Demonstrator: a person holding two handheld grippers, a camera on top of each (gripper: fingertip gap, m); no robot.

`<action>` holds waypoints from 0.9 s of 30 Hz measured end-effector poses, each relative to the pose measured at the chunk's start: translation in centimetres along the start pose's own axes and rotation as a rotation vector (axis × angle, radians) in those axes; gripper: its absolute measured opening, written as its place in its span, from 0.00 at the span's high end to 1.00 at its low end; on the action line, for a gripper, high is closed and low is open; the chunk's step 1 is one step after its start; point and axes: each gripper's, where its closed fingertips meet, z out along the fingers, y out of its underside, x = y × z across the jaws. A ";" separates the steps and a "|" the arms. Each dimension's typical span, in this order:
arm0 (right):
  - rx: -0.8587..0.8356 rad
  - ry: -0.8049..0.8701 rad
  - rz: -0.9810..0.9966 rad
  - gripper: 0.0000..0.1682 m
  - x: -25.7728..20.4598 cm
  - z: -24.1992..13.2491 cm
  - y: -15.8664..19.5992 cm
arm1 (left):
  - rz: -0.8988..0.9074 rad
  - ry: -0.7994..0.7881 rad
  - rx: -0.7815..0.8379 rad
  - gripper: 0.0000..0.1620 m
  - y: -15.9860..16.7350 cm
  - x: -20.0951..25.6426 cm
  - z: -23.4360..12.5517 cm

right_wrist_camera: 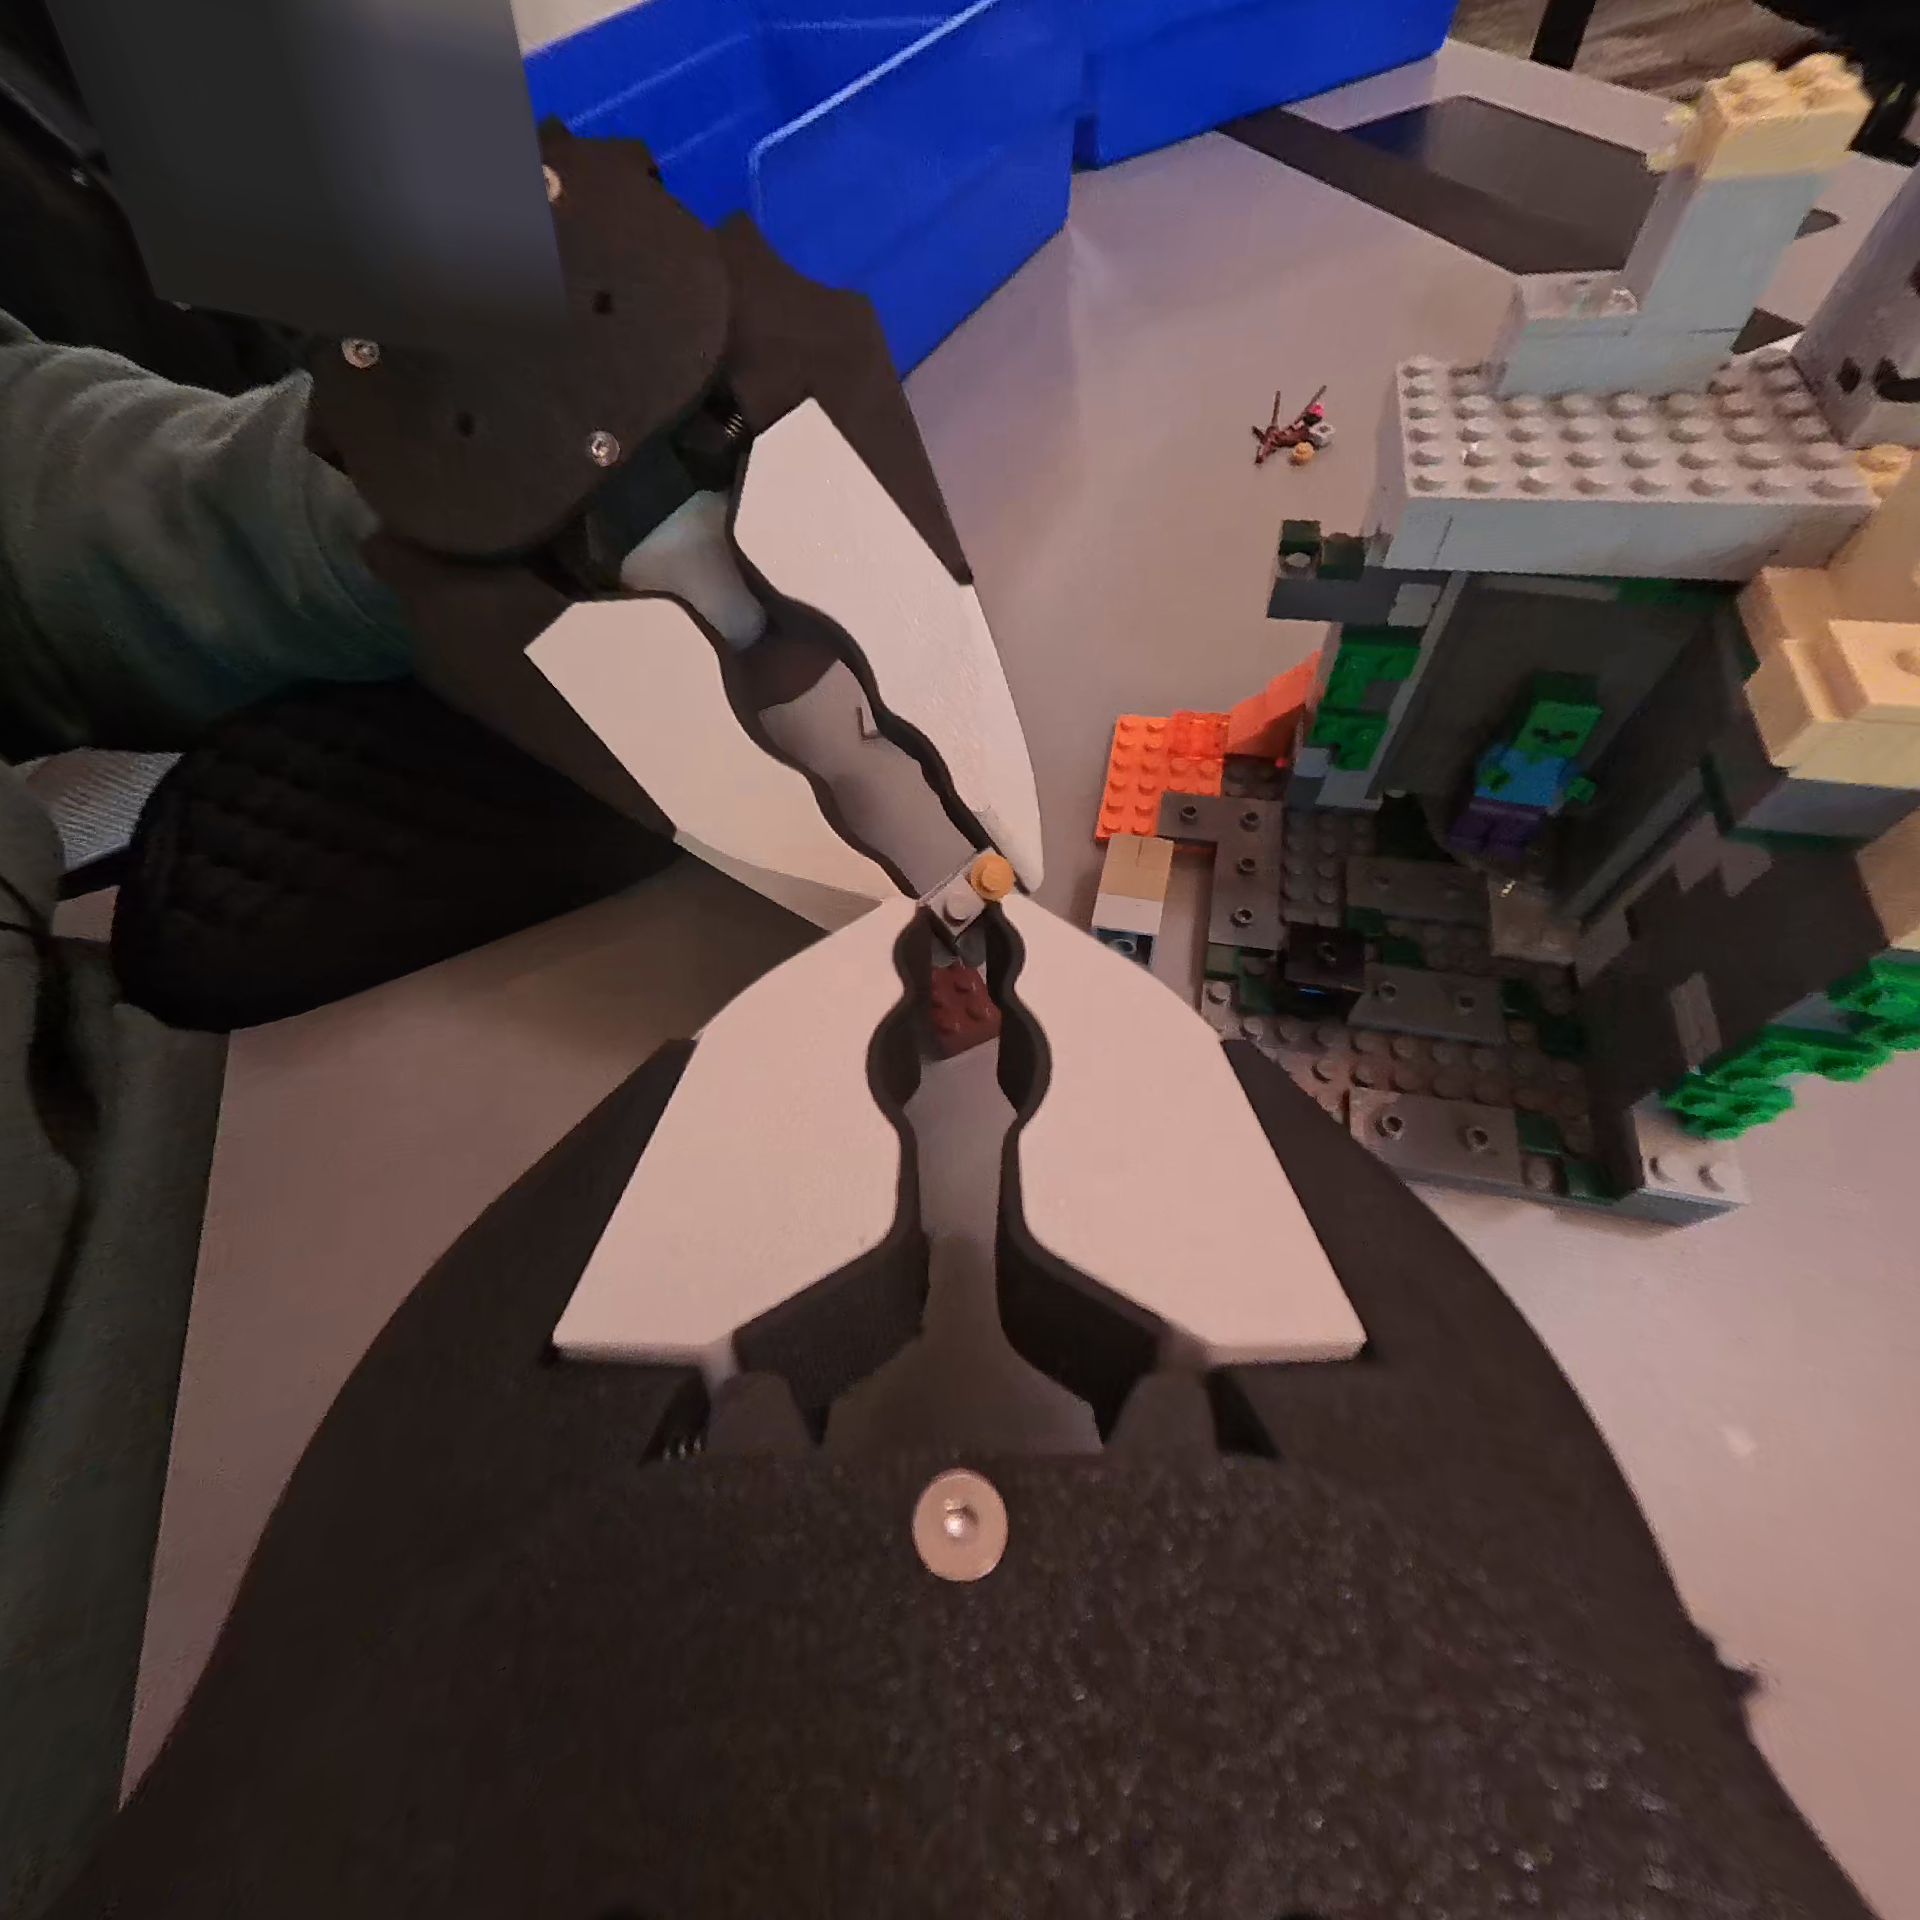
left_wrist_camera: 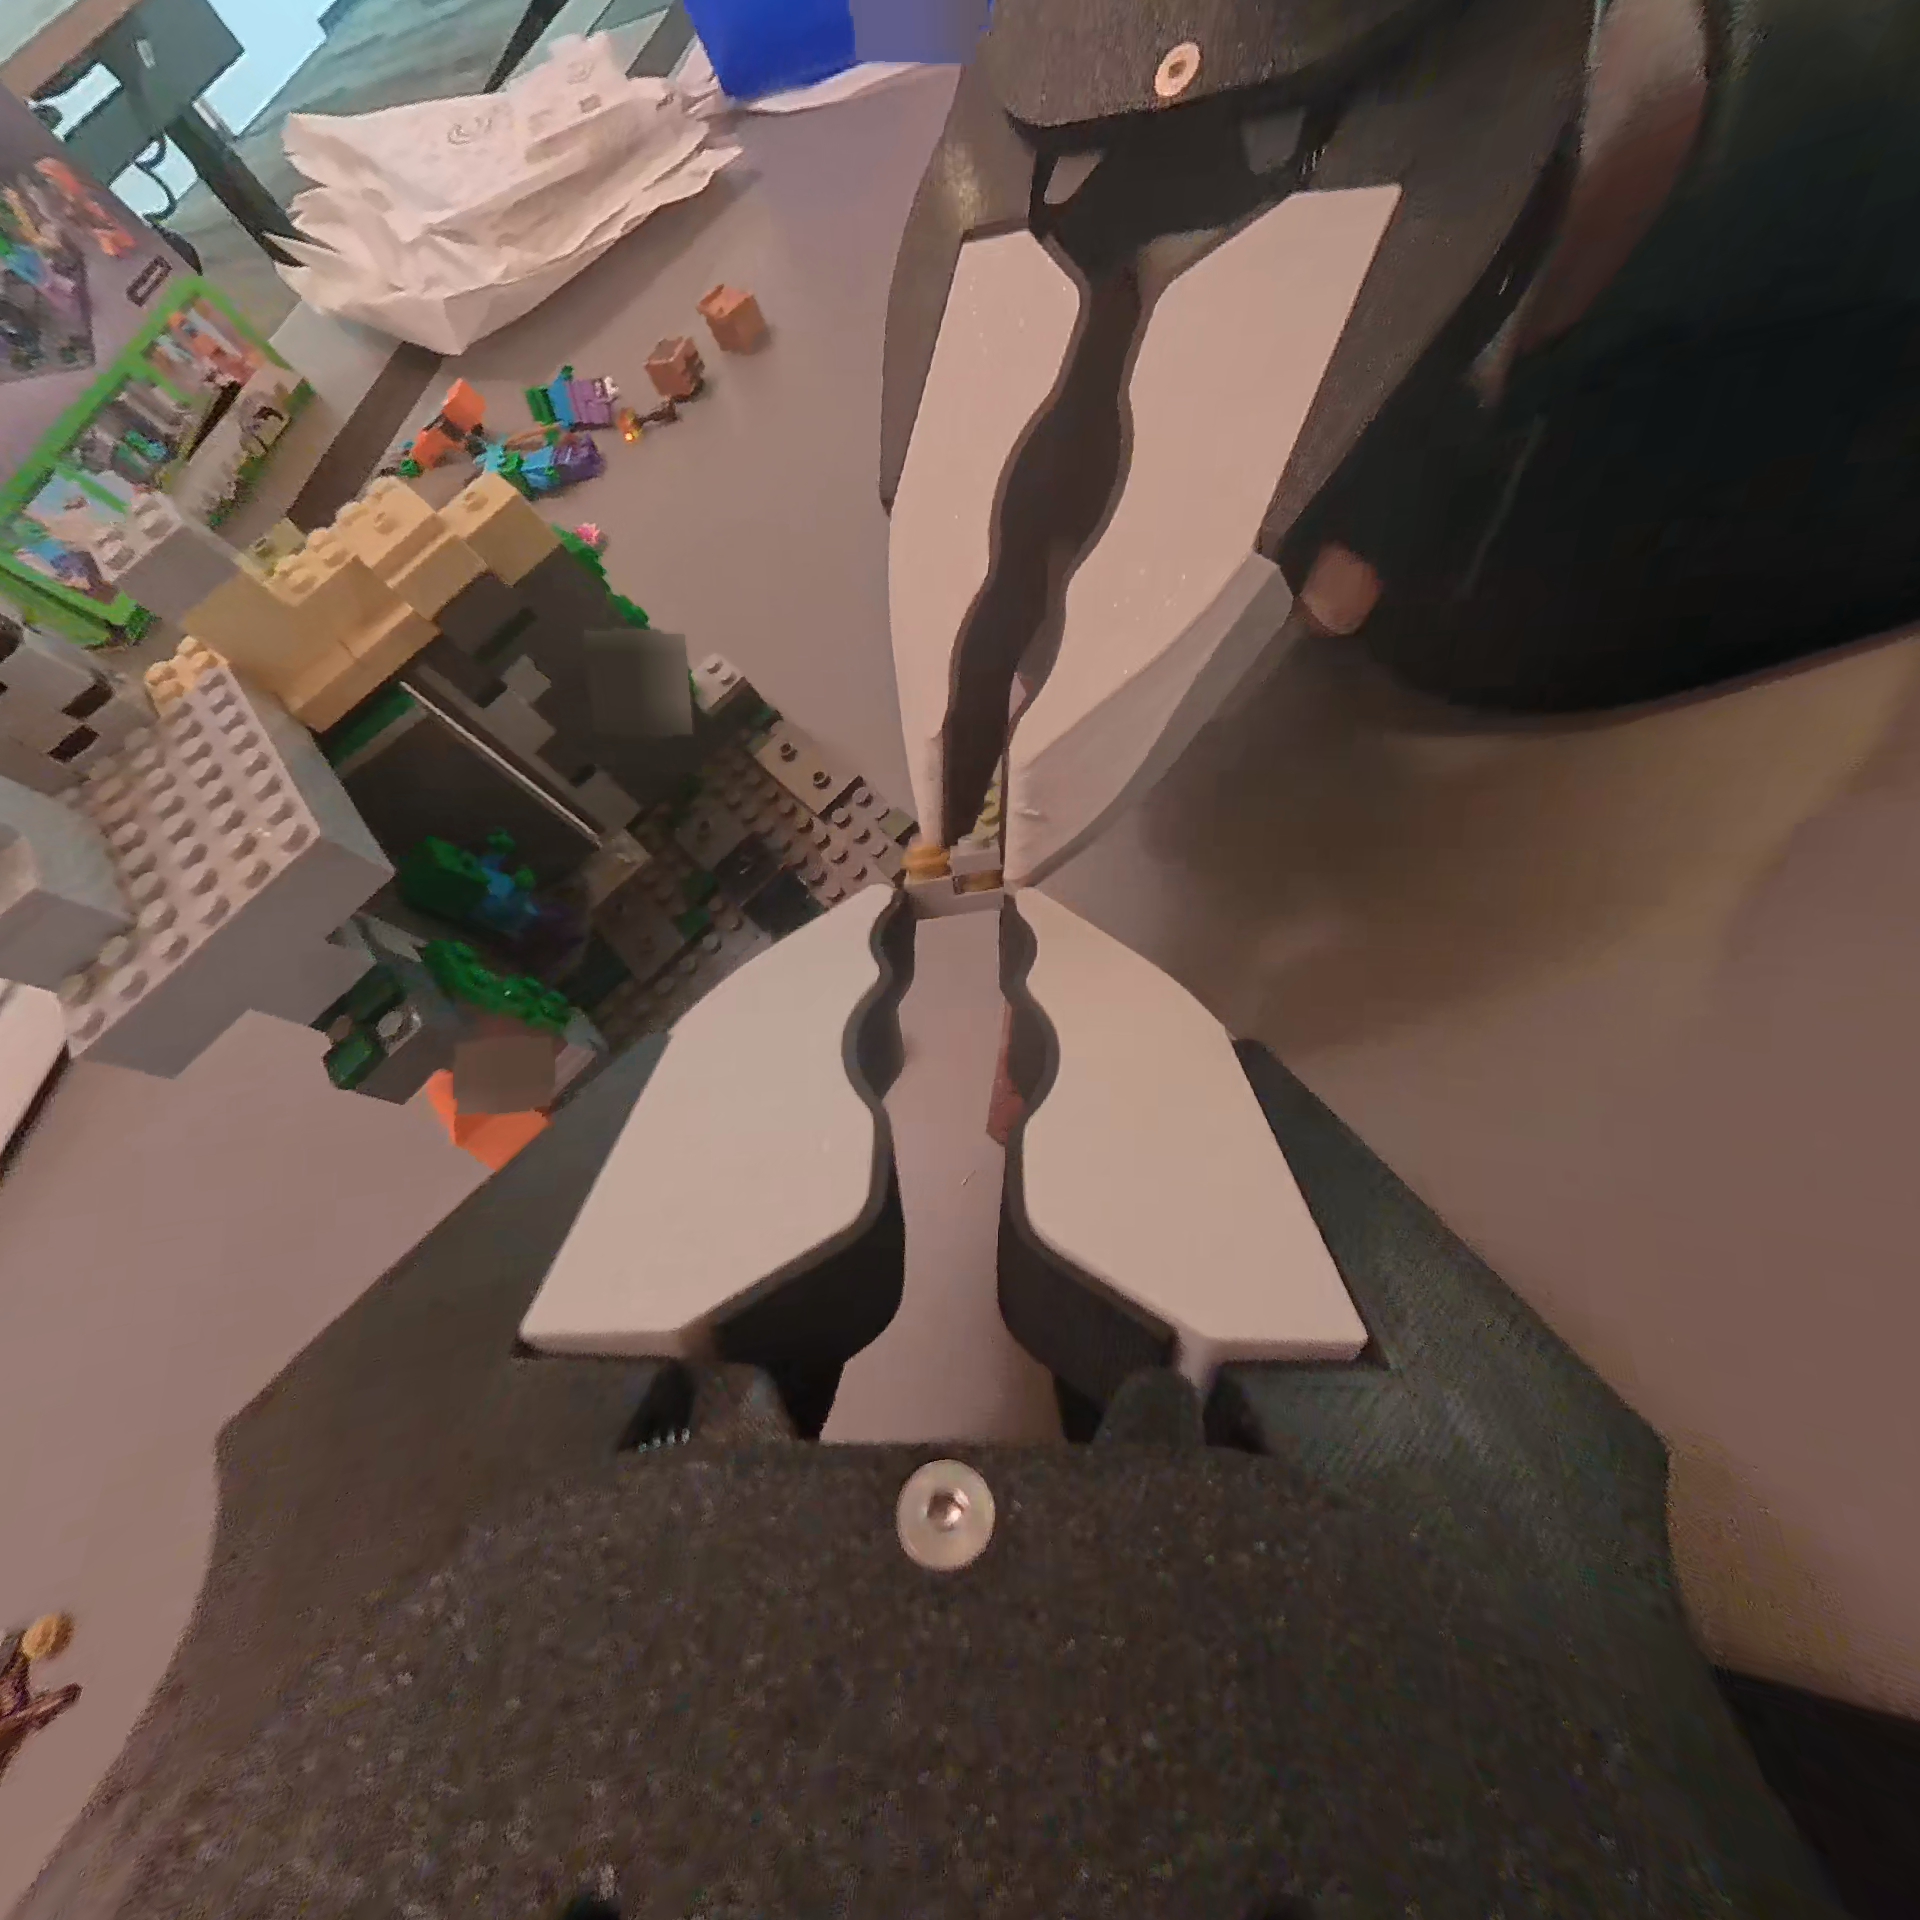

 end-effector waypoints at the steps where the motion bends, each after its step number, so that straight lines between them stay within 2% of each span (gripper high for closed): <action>1: -0.003 0.013 -0.011 0.95 0.1 0.0 0.0 | -0.006 -0.003 -0.004 0.90 0.1 -0.1 0.0; 6: 0.011 -0.034 0.015 0.96 -0.3 -0.2 -0.2 | 0.014 0.017 0.013 0.90 -0.2 0.2 -0.2; 11: 0.166 -0.183 0.220 1.00 0.0 -2.0 -2.1 | 0.024 0.030 0.056 0.90 -0.6 -0.3 -1.0; 18: 0.088 -0.058 0.049 1.00 -0.2 -1.1 -1.3 | -0.010 -0.010 0.024 0.90 -0.3 -0.7 -0.5; 19: 0.076 -0.049 0.044 0.91 -0.2 -0.8 -1.1 | -0.004 -0.022 0.015 0.90 -0.2 -0.7 -0.4; 20: 0.065 -0.037 0.046 0.90 -0.2 -0.6 -1.0 | 0.004 -0.028 0.006 0.90 -0.1 -0.7 -0.3; 27: 0.017 -0.005 0.070 0.94 0.3 0.1 -0.3 | 0.033 -0.048 -0.018 0.90 0.0 -0.4 -0.1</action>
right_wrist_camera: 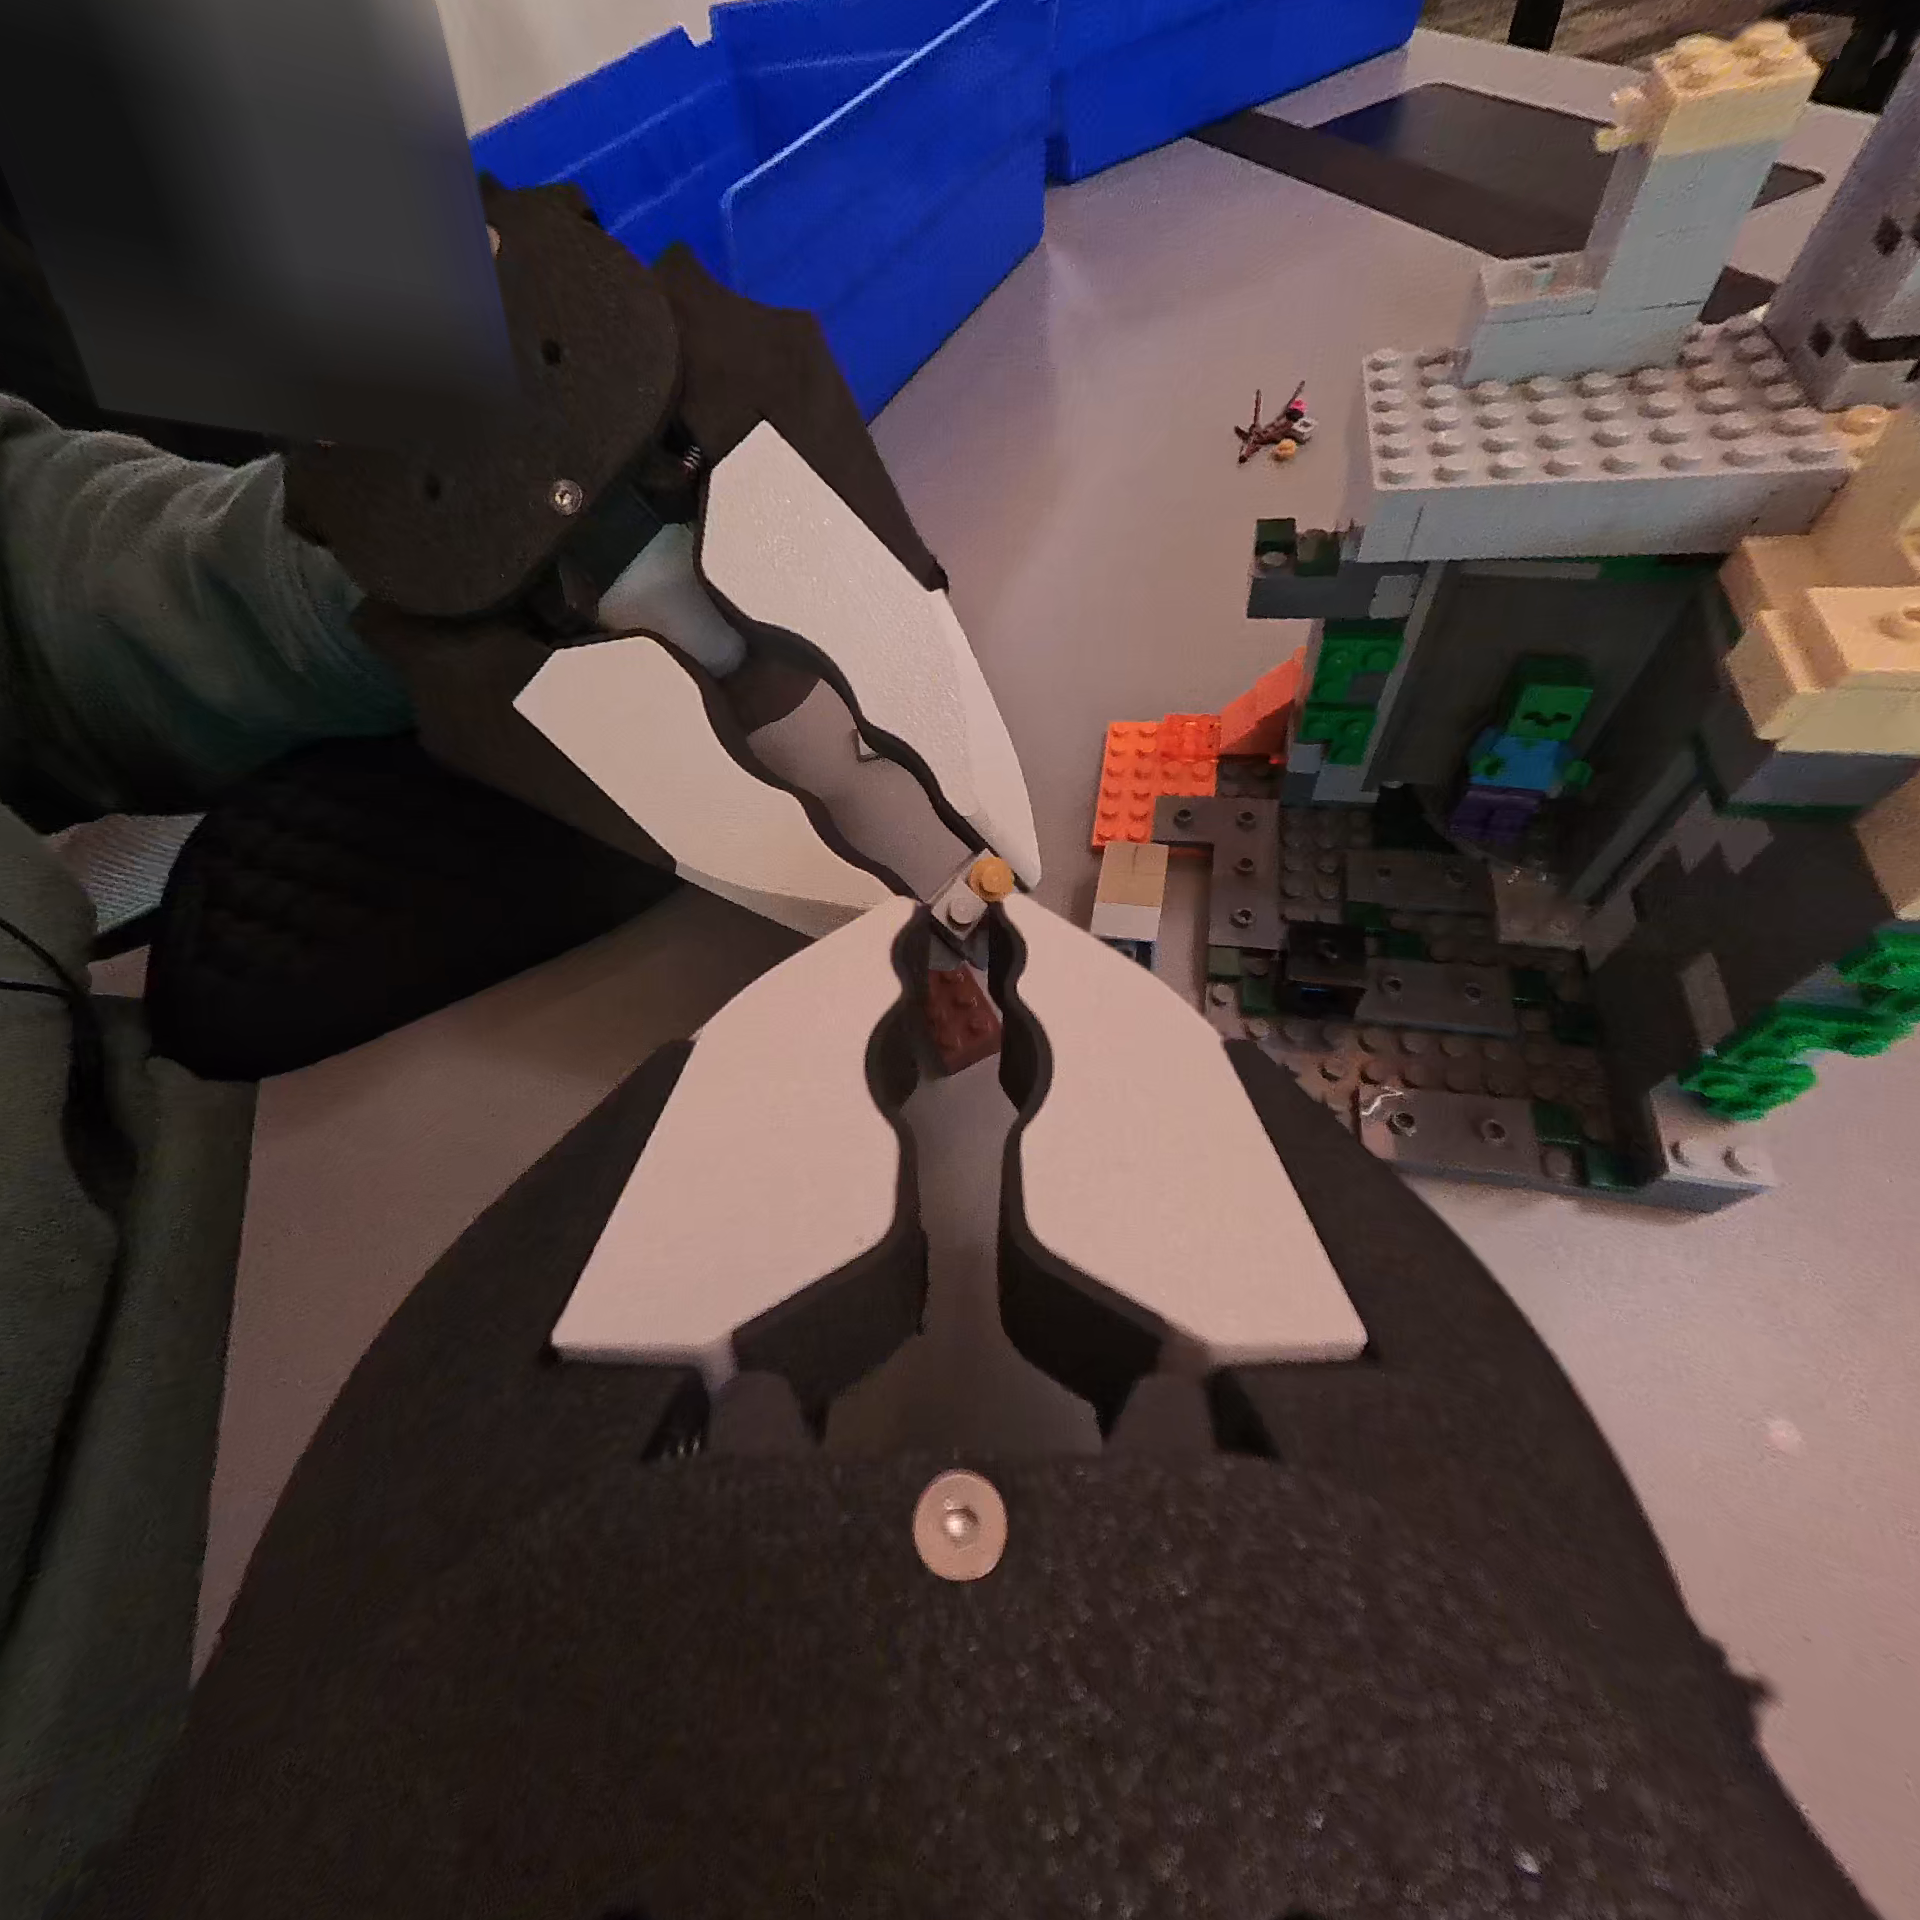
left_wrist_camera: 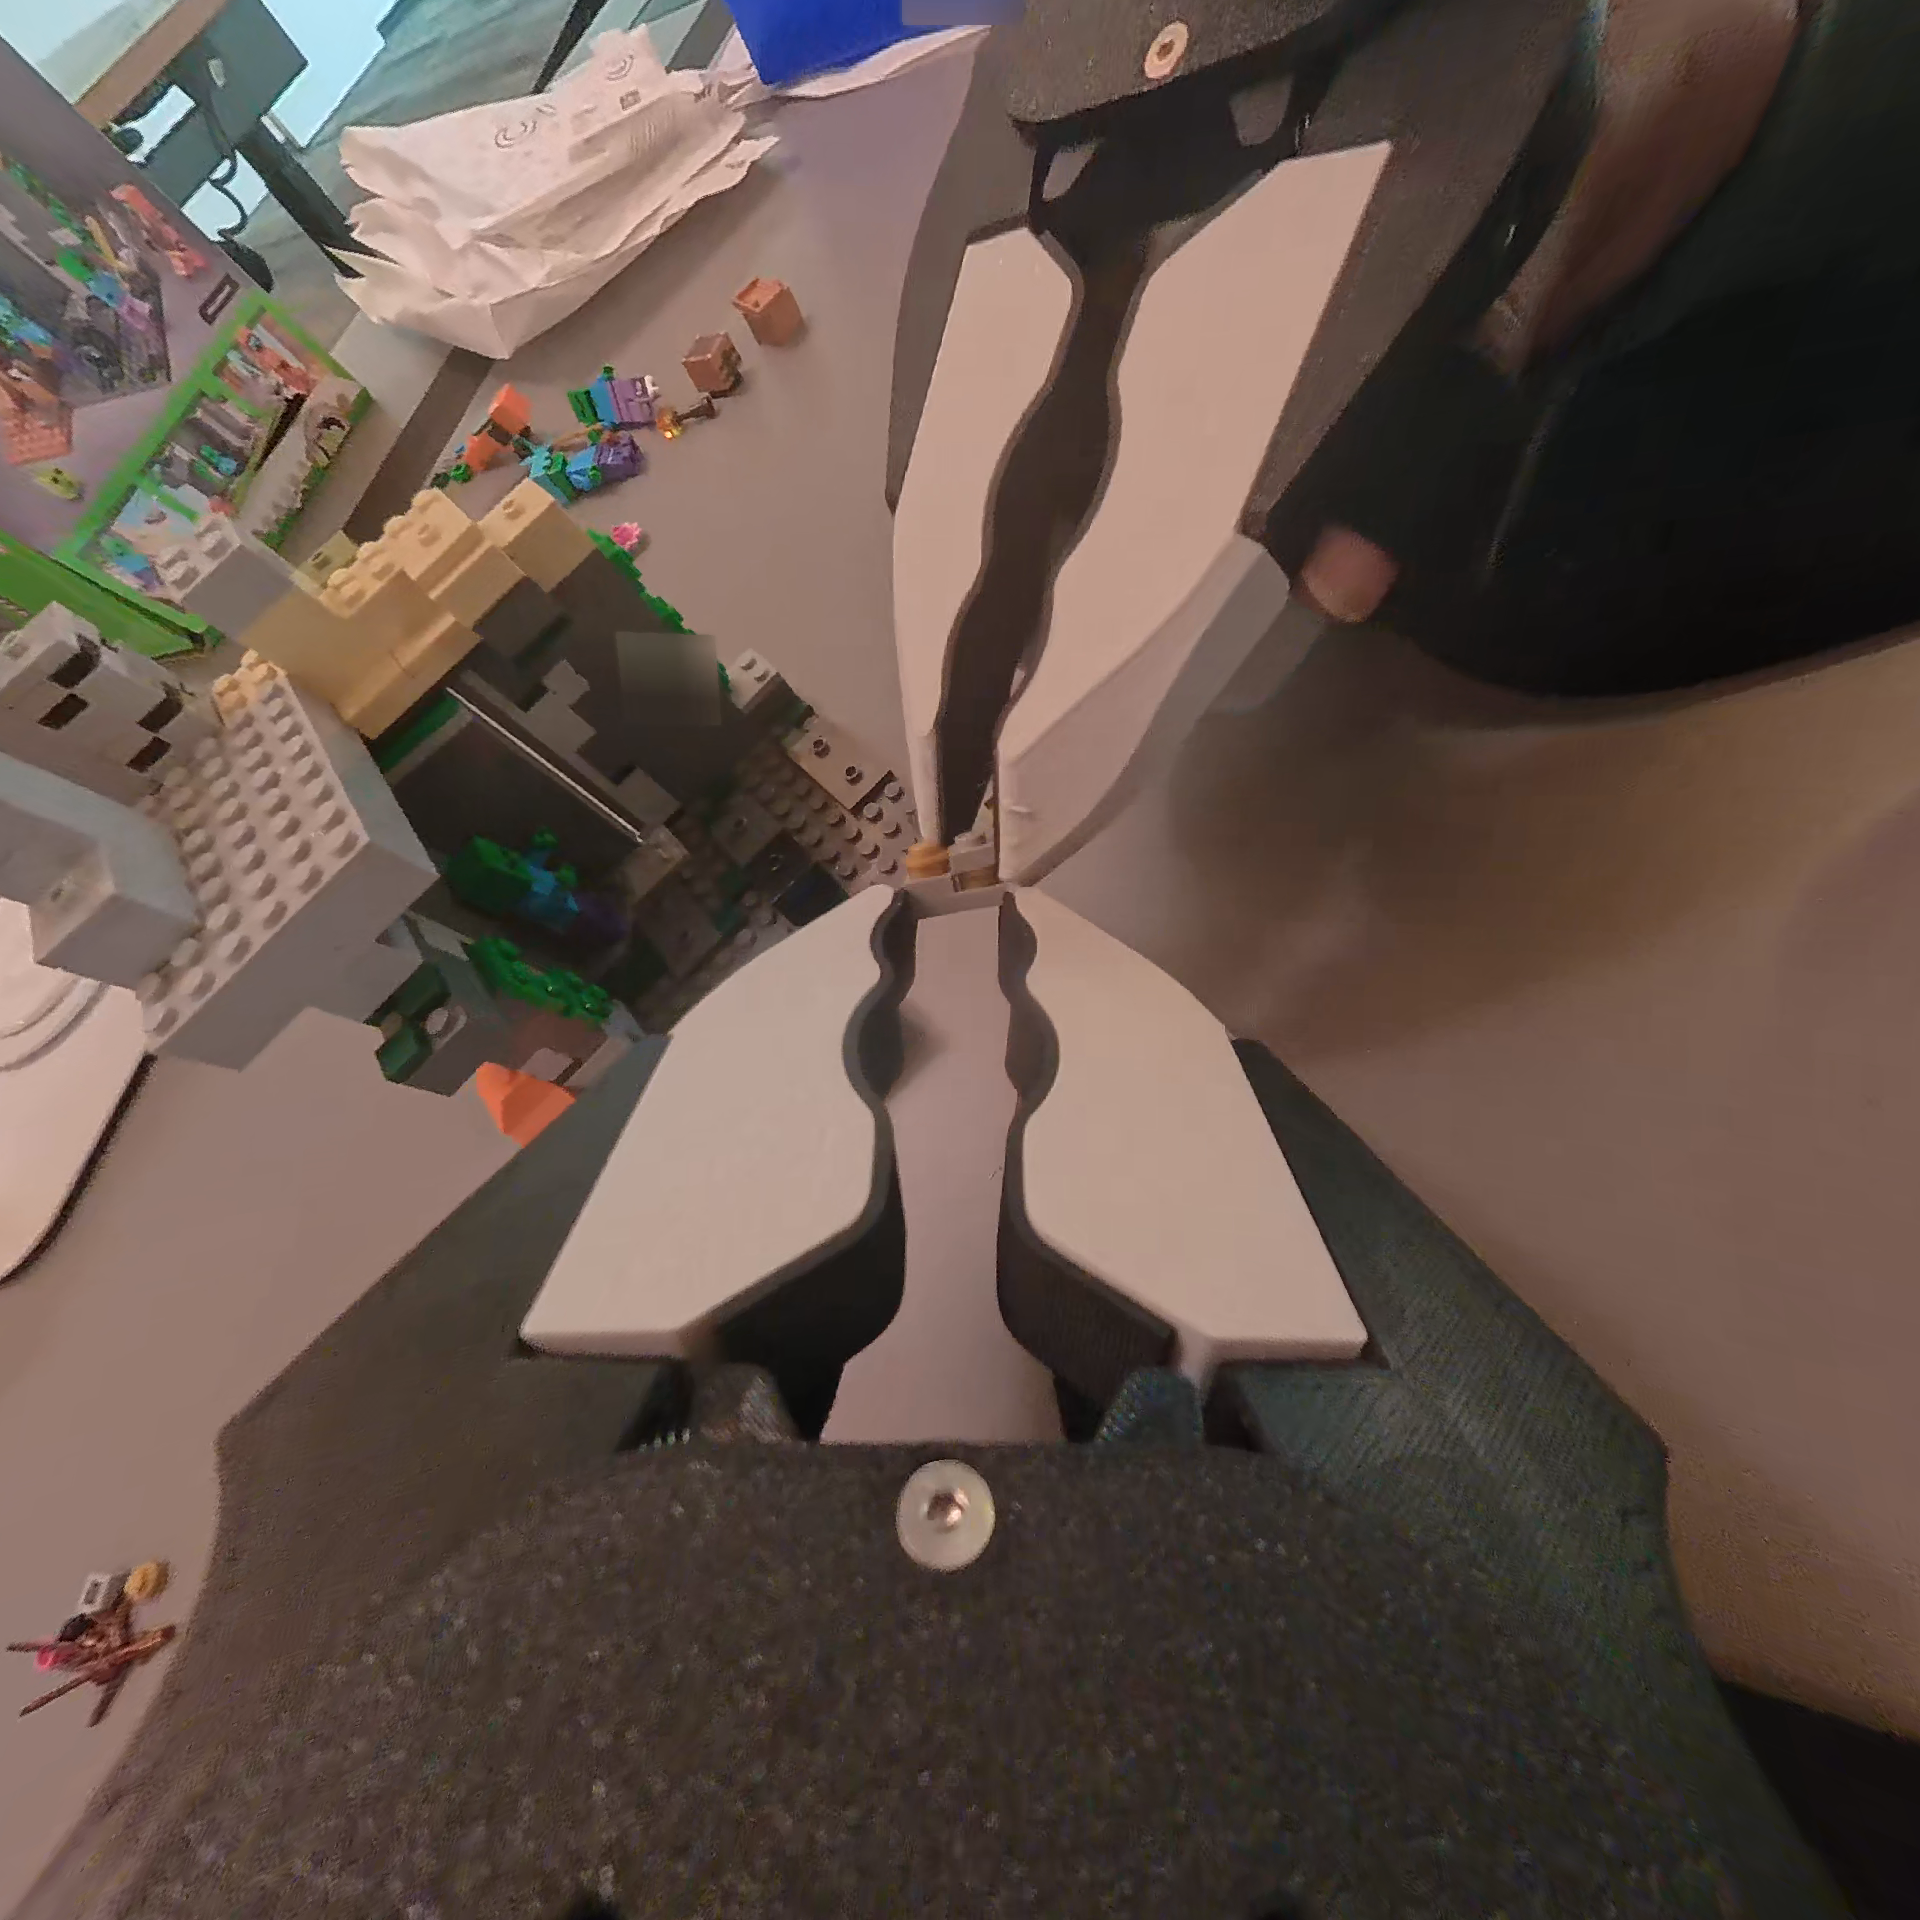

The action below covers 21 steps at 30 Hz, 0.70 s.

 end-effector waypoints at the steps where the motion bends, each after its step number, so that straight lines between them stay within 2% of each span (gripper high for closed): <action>1: -0.003 0.002 0.003 0.94 0.0 0.0 0.1 | 0.012 -0.006 -0.006 0.90 0.1 0.0 0.0; 4: -0.004 0.003 0.000 0.95 0.0 0.0 0.0 | 0.028 -0.011 -0.007 0.90 0.0 0.0 0.0; 7: 0.034 -0.073 0.096 0.95 -0.2 -0.4 -0.4 | 0.026 -0.002 0.024 0.90 -0.4 0.0 -0.3; 8: 0.066 -0.101 0.140 0.95 -0.2 -0.7 -0.8 | 0.023 -0.034 0.009 1.00 -0.2 -0.6 -0.5; 10: 0.137 -0.133 0.214 0.96 0.5 -1.6 -1.8 | 0.048 0.006 0.047 1.00 -0.4 -0.3 -0.8; 16: 0.141 -0.152 0.177 0.96 -0.1 -2.0 -1.8 | -0.001 -0.019 0.077 1.00 -1.0 -0.8 -0.9; 17: 0.142 -0.158 0.178 0.96 -0.2 -1.9 -1.9 | -0.015 -0.018 0.084 1.00 -0.9 -0.9 -0.8; 19: 0.148 -0.159 0.179 0.96 -0.2 -1.9 -1.9 | -0.039 -0.004 0.131 0.92 -1.5 -0.8 -0.9; 21: 0.153 -0.156 0.180 0.96 -0.2 -1.9 -2.0 | -0.059 0.020 0.167 0.89 -2.1 -0.5 -1.0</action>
